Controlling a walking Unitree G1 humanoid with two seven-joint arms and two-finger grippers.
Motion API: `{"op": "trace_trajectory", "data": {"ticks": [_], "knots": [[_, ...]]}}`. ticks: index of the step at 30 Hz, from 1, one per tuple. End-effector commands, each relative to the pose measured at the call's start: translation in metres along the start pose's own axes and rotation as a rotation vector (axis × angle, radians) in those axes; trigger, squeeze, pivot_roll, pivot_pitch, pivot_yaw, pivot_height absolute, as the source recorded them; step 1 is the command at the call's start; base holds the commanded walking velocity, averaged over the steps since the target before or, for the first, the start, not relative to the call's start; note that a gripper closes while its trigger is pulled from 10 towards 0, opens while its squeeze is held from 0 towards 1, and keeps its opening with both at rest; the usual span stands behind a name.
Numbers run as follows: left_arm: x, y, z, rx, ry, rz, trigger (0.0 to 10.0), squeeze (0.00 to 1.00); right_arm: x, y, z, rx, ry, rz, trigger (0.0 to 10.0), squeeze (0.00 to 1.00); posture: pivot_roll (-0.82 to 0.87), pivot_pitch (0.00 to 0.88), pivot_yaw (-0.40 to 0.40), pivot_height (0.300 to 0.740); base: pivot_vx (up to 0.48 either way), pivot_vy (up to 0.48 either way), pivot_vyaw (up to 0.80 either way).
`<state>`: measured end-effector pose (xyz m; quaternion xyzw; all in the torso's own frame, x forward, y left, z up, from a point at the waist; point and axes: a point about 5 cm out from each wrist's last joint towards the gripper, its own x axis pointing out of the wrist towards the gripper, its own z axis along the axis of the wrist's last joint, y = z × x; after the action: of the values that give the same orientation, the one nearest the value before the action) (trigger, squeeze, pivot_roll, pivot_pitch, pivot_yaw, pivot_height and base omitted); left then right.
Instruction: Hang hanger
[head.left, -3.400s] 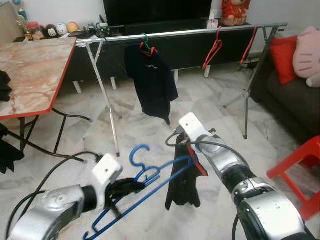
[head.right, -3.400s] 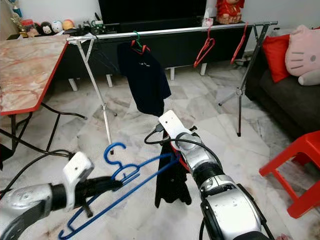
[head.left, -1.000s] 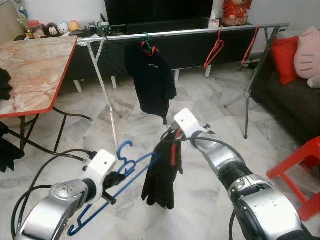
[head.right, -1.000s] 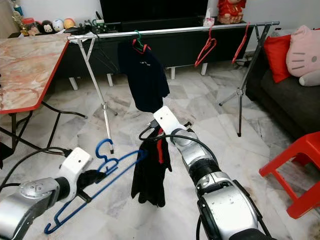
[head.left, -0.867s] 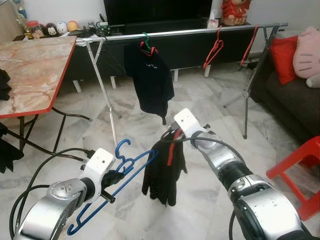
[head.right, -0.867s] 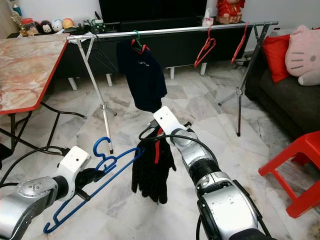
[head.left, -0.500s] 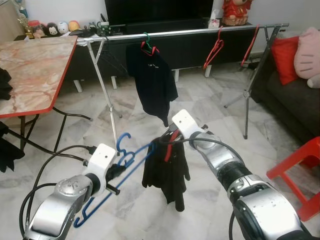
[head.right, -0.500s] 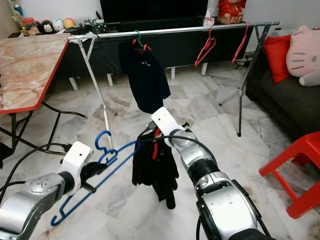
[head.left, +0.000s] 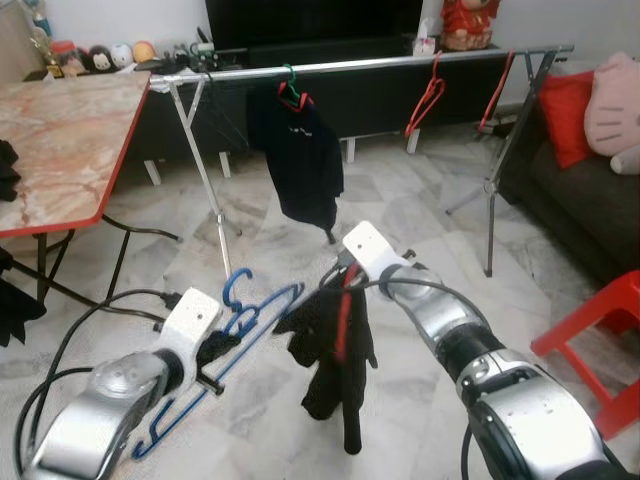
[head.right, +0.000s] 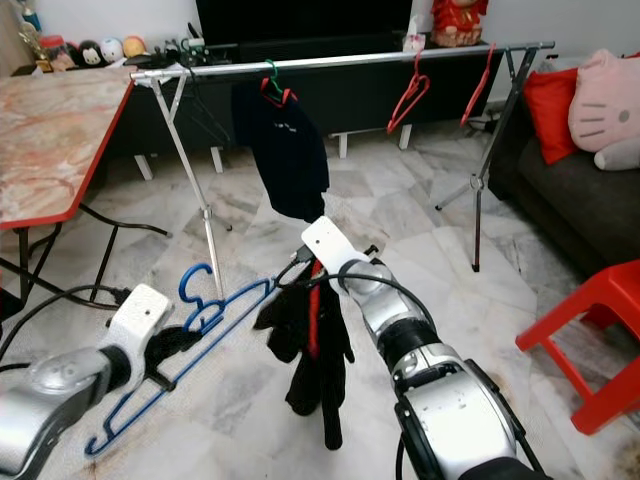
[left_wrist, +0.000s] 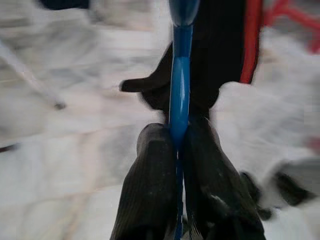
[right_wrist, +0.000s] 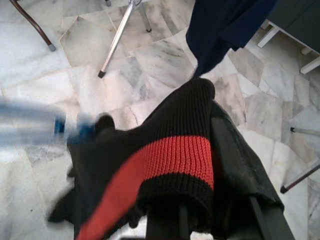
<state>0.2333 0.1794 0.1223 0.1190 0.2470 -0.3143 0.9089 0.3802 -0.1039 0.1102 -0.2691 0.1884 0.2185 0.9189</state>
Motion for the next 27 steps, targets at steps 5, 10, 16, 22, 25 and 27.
{"op": "trace_trajectory", "data": {"ticks": [5, 10, 16, 22, 25, 27], "knots": [[-0.02, -0.024, 0.017, 0.044, -0.086, -0.246, 10.0, 0.0, 0.001, 0.001, 0.004, -0.01, -0.009, 0.0, 10.0, 0.0, -0.07, 0.0, -0.007, 0.74, 0.0, 0.0, 0.0], [-0.02, -0.04, 0.032, 0.046, -0.162, -0.357, 10.0, 0.0, 0.001, 0.002, 0.002, -0.006, -0.002, -0.002, 10.0, 0.0, -0.06, 0.0, -0.008, 0.74, 0.0, 0.0, 0.0], [-0.002, -0.053, 0.045, 0.046, -0.206, -0.332, 10.0, 0.0, 0.002, 0.003, 0.007, 0.0, -0.014, -0.004, 10.0, 0.0, -0.06, 0.0, -0.001, 0.74, 0.0, 0.0, 0.0], [0.01, -0.049, 0.046, 0.038, -0.158, -0.237, 10.0, 0.0, 0.002, 0.004, 0.013, 0.005, -0.032, -0.003, 10.0, 0.0, -0.06, 0.0, 0.003, 0.74, 0.0, 0.0, 0.0], [0.011, -0.049, 0.047, 0.036, -0.156, -0.235, 10.0, 0.0, 0.002, 0.004, 0.013, 0.005, -0.032, -0.004, 10.0, 0.0, -0.06, 0.0, 0.003, 0.74, 0.0, 0.0, 0.0], [0.011, -0.055, 0.048, 0.053, -0.155, -0.266, 10.0, 0.0, 0.002, 0.004, 0.015, 0.006, -0.034, -0.004, 10.0, 0.0, -0.06, 0.0, 0.005, 0.74, 0.0, 0.0, 0.0]]}}
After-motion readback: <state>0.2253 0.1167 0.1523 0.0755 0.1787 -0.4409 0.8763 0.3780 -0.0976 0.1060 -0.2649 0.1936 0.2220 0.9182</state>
